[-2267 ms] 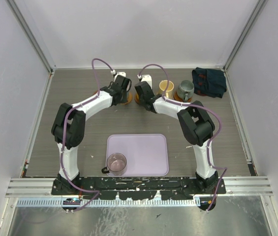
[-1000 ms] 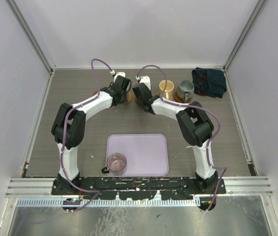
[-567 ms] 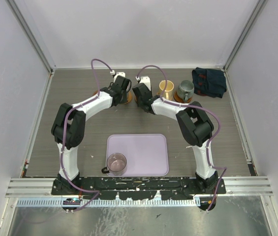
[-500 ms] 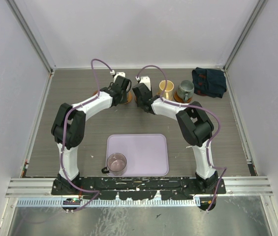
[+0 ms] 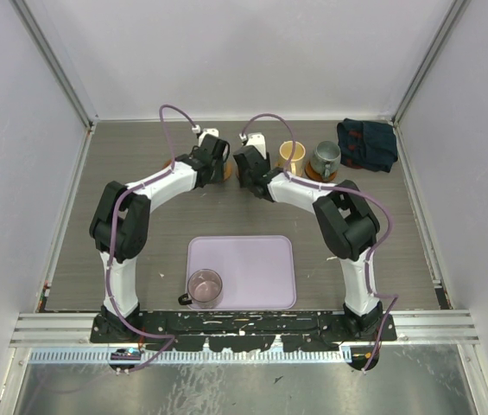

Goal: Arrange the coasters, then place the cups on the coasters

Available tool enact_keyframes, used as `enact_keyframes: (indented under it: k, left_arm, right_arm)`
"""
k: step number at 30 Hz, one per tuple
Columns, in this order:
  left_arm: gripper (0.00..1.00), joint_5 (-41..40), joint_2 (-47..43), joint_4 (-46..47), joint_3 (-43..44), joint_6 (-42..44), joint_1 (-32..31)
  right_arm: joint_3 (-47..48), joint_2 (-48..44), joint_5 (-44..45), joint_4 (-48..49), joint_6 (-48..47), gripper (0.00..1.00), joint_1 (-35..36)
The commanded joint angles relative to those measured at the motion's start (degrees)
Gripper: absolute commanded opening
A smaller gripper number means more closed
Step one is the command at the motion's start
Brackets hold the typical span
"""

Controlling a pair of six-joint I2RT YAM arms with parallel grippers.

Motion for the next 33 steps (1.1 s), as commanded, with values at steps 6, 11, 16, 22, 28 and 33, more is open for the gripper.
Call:
enact_keyframes:
  k: [6, 11, 16, 22, 28, 33]
  left_arm:
    - [0.79, -1.81, -3.90, 0.59, -0.33, -0.42, 0.11]
    - [0.80, -1.80, -5.15, 0.44, -0.65, -0.58, 0.12]
    - [0.81, -1.40, -8.64, 0.43, -2.35, -0.99, 0.11]
    - [0.83, -1.00, -17.42, 0.07, -6.95, -0.56, 0.08]
    - [0.89, -1.64, -29.64, -2.47, -16.84, 2.08, -2.31]
    - [0.95, -2.66, -42.51, -5.59, -28.20, 1.98, -7.12]
  right_arm:
    - [-1.42, -7.06, 2.53, 3.57, 0.59, 0.54, 0.68]
    - [-2.37, -8.13, 2.87, 3.73, 0.76, 0.54, 0.83]
    - [-4.14, -10.44, 3.86, 4.11, 1.04, 0.54, 1.40]
    - [-7.60, -15.54, 5.90, 4.62, 1.07, 0.54, 2.22]
    - [-13.86, -23.62, 7.85, 4.92, 2.27, 0.56, 2.17]
    - [-20.22, -30.69, 7.80, 4.90, 4.84, 0.60, 0.40]
